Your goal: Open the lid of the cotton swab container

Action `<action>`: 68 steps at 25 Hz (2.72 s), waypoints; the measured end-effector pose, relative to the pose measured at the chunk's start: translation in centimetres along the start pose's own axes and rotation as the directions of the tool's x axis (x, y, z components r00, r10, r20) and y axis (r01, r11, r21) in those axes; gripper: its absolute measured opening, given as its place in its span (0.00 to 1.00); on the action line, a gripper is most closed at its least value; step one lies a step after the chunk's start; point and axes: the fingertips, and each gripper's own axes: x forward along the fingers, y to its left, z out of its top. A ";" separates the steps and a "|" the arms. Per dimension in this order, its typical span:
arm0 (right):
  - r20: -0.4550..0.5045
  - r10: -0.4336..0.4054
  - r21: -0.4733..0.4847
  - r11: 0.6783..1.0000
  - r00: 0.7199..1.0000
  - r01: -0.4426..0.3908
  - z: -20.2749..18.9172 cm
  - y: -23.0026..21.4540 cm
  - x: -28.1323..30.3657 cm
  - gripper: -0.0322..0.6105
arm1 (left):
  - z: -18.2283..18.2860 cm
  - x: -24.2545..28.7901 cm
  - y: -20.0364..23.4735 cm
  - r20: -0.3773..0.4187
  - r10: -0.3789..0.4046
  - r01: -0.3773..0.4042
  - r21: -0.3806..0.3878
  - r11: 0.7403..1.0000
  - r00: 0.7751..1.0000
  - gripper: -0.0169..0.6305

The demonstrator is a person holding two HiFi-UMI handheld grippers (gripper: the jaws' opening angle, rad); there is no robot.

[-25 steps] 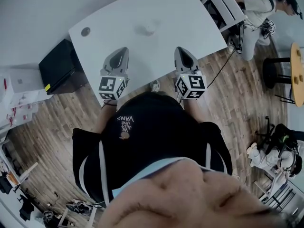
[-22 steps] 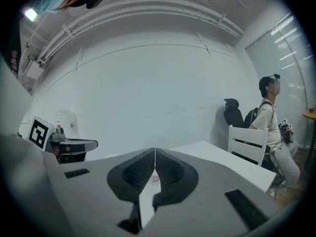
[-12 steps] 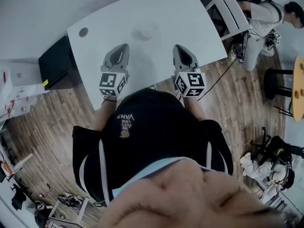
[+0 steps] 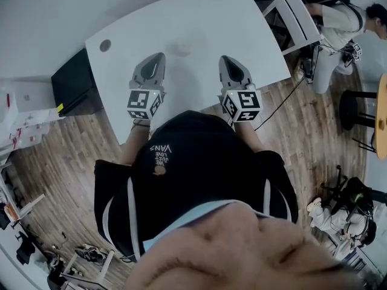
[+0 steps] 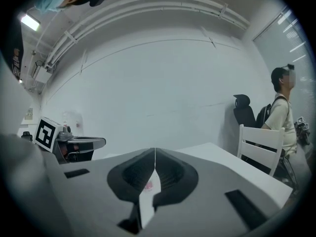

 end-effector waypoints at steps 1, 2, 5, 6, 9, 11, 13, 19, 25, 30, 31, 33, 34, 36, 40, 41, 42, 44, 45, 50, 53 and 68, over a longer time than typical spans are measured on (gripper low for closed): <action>-0.002 -0.001 0.002 1.000 1.000 0.001 -0.1 -0.1 0.1 0.07 | 0.1 0.3 0.0 0.001 -0.002 0.002 0.003 1.000 1.000 0.05; -0.004 -0.001 0.004 1.000 1.000 0.001 -0.2 -0.1 0.2 0.07 | 0.1 0.6 0.1 0.002 -0.003 0.003 0.007 1.000 1.000 0.05; -0.011 -0.002 0.007 1.000 1.000 0.002 -0.5 -0.4 0.6 0.07 | 0.1 1.6 0.3 0.005 -0.006 0.006 0.026 1.000 1.000 0.05; -0.012 -0.002 0.007 1.000 1.000 0.002 -0.5 -0.5 0.8 0.07 | 0.1 1.9 0.3 0.006 -0.008 0.008 0.029 1.000 1.000 0.05; -0.016 -0.004 0.008 1.000 1.000 0.005 -0.7 -0.8 1.3 0.07 | -0.1 2.5 0.6 0.004 -0.012 0.012 0.029 0.999 1.000 0.05; -0.018 -0.005 0.008 1.000 1.000 0.005 -0.8 -1.0 1.8 0.07 | -0.1 3.1 0.8 0.003 -0.017 0.017 0.033 0.999 1.000 0.05; -0.022 -0.004 0.007 1.000 1.000 0.004 -0.8 -1.2 2.3 0.07 | -0.2 3.7 1.1 0.003 -0.021 0.021 0.035 0.999 1.000 0.05; -0.045 0.001 0.003 1.000 0.999 -0.001 -1.1 -1.5 3.0 0.07 | -0.3 5.1 0.9 0.020 -0.043 0.042 0.043 0.998 0.999 0.05; -0.062 0.000 0.006 1.000 0.998 0.000 -1.9 -1.7 3.2 0.07 | -2.0 6.3 0.6 0.005 -0.053 0.052 0.036 0.998 0.999 0.05; -0.076 -0.001 0.010 1.000 0.997 0.002 -2.5 -1.9 3.4 0.07 | -3.7 7.3 0.5 -0.015 -0.058 0.059 0.035 0.998 0.998 0.05; -0.078 -0.001 0.010 1.000 0.997 0.002 -2.6 -1.9 3.4 0.07 | -4.2 7.5 0.6 -0.026 -0.057 0.058 0.034 0.998 0.998 0.05; -0.082 -0.001 0.013 1.000 0.997 0.002 -2.9 -2.0 3.6 0.07 | -5.0 7.8 0.6 -0.049 -0.057 0.059 0.034 0.998 0.997 0.05; -0.084 -0.001 0.016 1.000 0.996 0.003 -3.0 -2.1 3.7 0.07 | -5.4 8.0 0.5 -0.058 -0.060 0.062 0.034 0.998 0.997 0.05; -0.088 -0.002 0.019 1.000 0.996 0.003 -3.1 -2.3 3.8 0.07 | -6.1 8.3 0.3 -0.076 -0.069 0.072 0.033 0.997 0.995 0.05; -0.092 0.002 0.025 1.000 0.996 0.000 -3.3 -2.4 4.2 0.07 | -7.4 8.7 -0.1 -0.092 -0.094 0.097 0.025 0.995 0.991 0.05; -0.093 0.005 0.027 1.000 0.996 -0.002 -3.5 -2.4 4.3 0.07 | -7.7 8.8 -0.2 -0.094 -0.101 0.103 0.021 0.994 0.990 0.06; -0.094 0.007 0.028 1.000 0.996 -0.004 -3.6 -2.3 4.4 0.07 | -8.0 8.9 -0.4 -0.099 -0.106 0.108 0.018 0.994 0.990 0.06; -0.098 0.010 0.030 1.000 0.995 -0.008 -3.8 -2.3 4.4 0.07 | -8.5 9.0 -0.7 -0.113 -0.113 0.115 0.017 0.993 0.987 0.06; -0.099 0.011 0.030 1.000 0.995 -0.008 -3.9 -2.4 4.4 0.07 | -8.7 9.2 -0.9 -0.119 -0.116 0.119 0.019 0.993 0.986 0.06; -0.108 0.015 0.036 0.999 0.994 -0.011 -4.2 -2.3 4.7 0.07 | -9.7 9.3 -0.8 -0.141 -0.117 0.119 0.005 0.993 0.983 0.06; -0.112 0.018 0.037 0.999 0.994 -0.014 -4.3 -2.3 4.7 0.07 | -10.3 9.3 -1.0 -0.152 -0.120 0.120 -0.007 0.993 0.981 0.09; -0.128 0.002 0.048 0.999 0.992 0.004 -4.9 -2.8 4.9 0.07 | -14.9 11.3 -2.2 -0.266 -0.182 0.175 -0.050 0.983 0.947 0.43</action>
